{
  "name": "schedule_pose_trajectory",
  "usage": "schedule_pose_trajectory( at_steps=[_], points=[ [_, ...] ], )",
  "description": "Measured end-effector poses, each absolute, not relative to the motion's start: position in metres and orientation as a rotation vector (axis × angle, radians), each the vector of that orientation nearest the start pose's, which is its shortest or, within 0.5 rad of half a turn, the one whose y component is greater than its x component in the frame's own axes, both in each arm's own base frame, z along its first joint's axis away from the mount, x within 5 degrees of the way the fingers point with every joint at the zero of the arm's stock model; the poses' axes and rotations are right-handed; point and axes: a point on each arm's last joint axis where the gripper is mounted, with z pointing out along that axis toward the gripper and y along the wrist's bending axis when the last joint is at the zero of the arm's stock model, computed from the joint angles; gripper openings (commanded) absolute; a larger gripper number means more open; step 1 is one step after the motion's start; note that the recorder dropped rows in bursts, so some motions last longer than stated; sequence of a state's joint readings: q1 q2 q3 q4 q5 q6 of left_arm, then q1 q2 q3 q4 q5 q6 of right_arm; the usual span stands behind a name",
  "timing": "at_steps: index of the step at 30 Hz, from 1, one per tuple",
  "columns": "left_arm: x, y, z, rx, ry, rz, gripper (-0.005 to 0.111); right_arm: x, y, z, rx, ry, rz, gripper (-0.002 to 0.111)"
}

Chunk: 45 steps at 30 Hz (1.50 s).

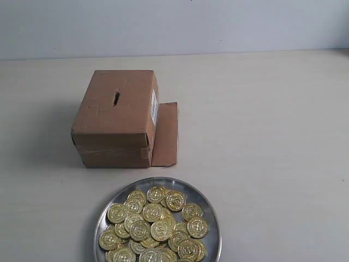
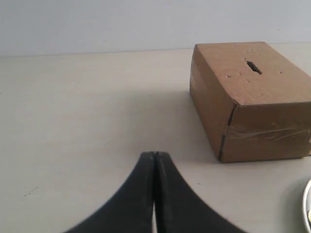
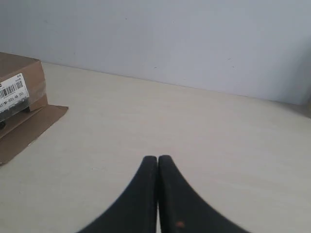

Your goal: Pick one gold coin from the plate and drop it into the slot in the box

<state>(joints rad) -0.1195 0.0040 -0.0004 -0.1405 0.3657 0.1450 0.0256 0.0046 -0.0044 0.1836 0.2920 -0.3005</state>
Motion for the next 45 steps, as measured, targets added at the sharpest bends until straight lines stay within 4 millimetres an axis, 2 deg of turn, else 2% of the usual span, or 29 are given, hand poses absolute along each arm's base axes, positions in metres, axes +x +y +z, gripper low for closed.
schedule_pose_trajectory(
  at_steps=[31, 33, 36, 38, 44, 45],
  points=[
    [0.052, -0.011, 0.180, 0.158, 1.844, -0.120, 0.000, 0.055, 0.006, 0.188, -0.174, 1.762, -0.028, 0.000],
    [0.052, -0.011, 0.180, 0.158, 1.844, -0.120, 0.000, 0.055, 0.007, 0.189, -0.135, 1.762, 0.015, 0.000],
    [0.052, -0.011, 0.180, 0.158, 1.844, -0.120, 0.000, 0.055, 0.010, 0.193, 0.092, 1.720, 0.262, 0.000],
    [0.052, -0.011, 0.180, 0.158, 1.844, -0.120, 0.000, 0.055, 0.010, 0.196, 0.152, 1.686, 0.319, 0.000],
    [0.052, -0.011, 0.180, 0.158, 1.844, -0.120, 0.000, 0.056, 0.005, 0.208, 0.222, 1.546, 0.324, 0.000],
    [0.052, -0.011, 0.180, 0.158, 1.844, -0.120, 0.000, 0.056, 0.004, 0.211, 0.294, 1.509, 0.386, 0.000]
  ],
)
